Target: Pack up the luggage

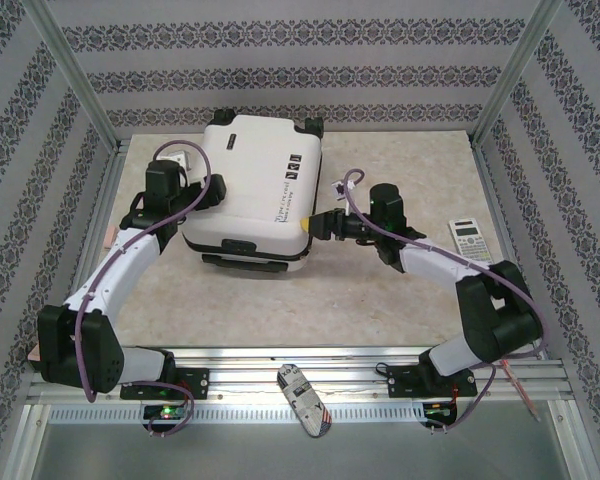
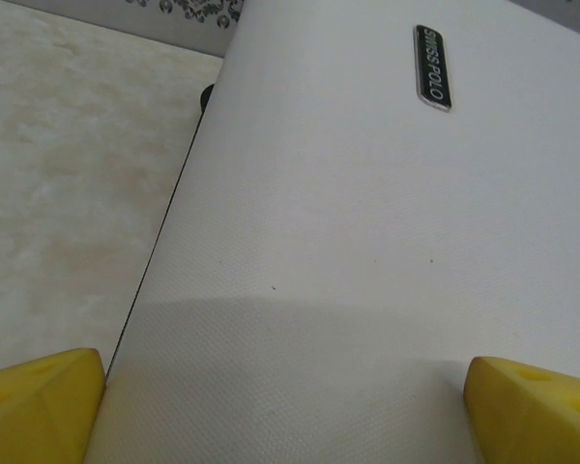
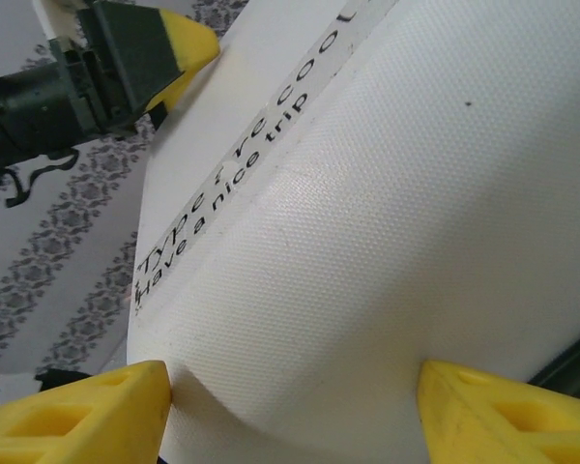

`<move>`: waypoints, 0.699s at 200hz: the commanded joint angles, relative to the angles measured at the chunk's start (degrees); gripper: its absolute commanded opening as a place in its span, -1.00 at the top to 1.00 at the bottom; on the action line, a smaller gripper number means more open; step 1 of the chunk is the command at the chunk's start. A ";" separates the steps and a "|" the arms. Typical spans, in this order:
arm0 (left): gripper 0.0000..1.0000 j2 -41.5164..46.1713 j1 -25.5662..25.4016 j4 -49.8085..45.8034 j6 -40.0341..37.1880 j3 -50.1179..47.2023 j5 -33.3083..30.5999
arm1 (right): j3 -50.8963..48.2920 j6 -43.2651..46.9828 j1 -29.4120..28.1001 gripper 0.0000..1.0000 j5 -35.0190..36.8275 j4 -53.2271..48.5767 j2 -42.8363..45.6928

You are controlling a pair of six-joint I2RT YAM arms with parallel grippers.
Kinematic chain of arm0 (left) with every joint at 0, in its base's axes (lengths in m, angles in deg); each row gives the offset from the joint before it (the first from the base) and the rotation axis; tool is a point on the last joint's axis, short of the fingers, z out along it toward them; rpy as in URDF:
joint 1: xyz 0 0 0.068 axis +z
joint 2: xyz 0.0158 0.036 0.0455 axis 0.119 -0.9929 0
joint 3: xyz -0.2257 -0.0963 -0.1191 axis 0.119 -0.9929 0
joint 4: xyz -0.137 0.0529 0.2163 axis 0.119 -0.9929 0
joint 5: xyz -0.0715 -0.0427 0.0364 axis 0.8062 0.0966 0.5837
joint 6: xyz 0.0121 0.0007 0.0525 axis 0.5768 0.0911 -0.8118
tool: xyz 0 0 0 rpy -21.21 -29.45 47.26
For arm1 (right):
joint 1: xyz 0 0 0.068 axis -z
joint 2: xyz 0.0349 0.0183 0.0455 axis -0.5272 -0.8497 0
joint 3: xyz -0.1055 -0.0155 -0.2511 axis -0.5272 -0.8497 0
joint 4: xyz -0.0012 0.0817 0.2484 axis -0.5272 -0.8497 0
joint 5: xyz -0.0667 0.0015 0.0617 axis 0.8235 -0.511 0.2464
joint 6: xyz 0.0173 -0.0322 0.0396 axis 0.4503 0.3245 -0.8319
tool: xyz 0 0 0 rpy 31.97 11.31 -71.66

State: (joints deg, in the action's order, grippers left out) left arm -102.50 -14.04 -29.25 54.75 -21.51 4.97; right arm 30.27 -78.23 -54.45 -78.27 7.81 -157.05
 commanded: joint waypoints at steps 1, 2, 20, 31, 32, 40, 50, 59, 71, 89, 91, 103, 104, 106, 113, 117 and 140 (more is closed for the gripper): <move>-0.90 2.69 -4.48 -7.84 -0.83 2.58 6.22 | -1.73 5.68 0.02 -0.35 5.54 -6.67 5.20; -0.90 2.84 -4.53 -7.91 -0.93 2.71 6.11 | -1.83 5.78 0.12 -0.34 5.77 -6.82 5.39; -0.90 5.41 -5.84 -9.81 -1.74 4.83 2.46 | -3.85 8.60 0.40 -0.34 11.64 -10.87 10.24; -0.90 6.06 -7.46 -10.54 -2.38 6.26 0.31 | -5.66 9.89 0.31 -0.34 15.04 -12.54 13.40; -0.90 6.11 -7.69 -10.58 -2.40 6.35 0.12 | -5.81 9.99 0.27 -0.34 15.26 -12.61 13.67; -0.90 5.91 -9.56 -11.24 -2.96 7.70 -1.89 | -7.09 10.66 0.21 -0.35 17.18 -13.61 15.72; -0.90 4.98 -12.64 -12.47 -4.16 9.81 -5.10 | -8.69 11.13 0.13 -0.35 18.82 -14.55 18.16; -0.91 3.42 -15.97 -13.94 -5.37 12.14 -8.60 | -10.02 11.38 0.05 -0.35 19.80 -15.13 20.06; -0.91 0.62 -20.08 -16.02 -7.19 15.80 -13.00 | -11.67 11.27 -0.26 -0.34 20.99 -15.48 22.28; -0.91 -4.95 -24.64 -18.90 -8.94 21.50 -16.44 | -14.17 11.42 -1.17 -0.31 22.33 -15.25 24.56; -0.91 -5.71 -25.08 -19.23 -9.07 22.13 -16.73 | -14.35 11.47 -1.27 -0.30 22.39 -15.24 24.72; -0.90 -9.91 -27.60 -21.76 -10.20 26.39 -18.62 | -15.63 11.79 -2.11 -0.23 22.87 -15.13 24.86; -0.90 -10.40 -27.78 -21.94 -10.27 26.65 -18.79 | -15.72 11.82 -2.27 -0.22 22.87 -15.05 24.80; -0.90 -11.14 -28.17 -22.43 -10.48 27.44 -19.12 | -15.90 11.90 -2.40 -0.22 22.87 -14.92 24.69; -0.90 -13.70 -29.53 -23.82 -11.13 29.83 -20.24 | -16.79 12.69 -3.12 -0.20 22.84 -14.24 24.27; -0.90 -15.07 -30.27 -24.73 -11.41 31.22 -20.79 | -17.42 13.33 -3.66 -0.18 23.00 -13.75 24.06; -0.89 -20.97 -33.09 -27.49 -11.92 37.00 -21.44 | -21.77 14.42 -5.49 -0.10 23.84 -8.67 23.84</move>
State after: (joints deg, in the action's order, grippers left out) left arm -119.41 -44.39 -49.23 45.66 10.90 -12.41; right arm 12.59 -66.41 -58.28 -56.67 -5.52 -133.03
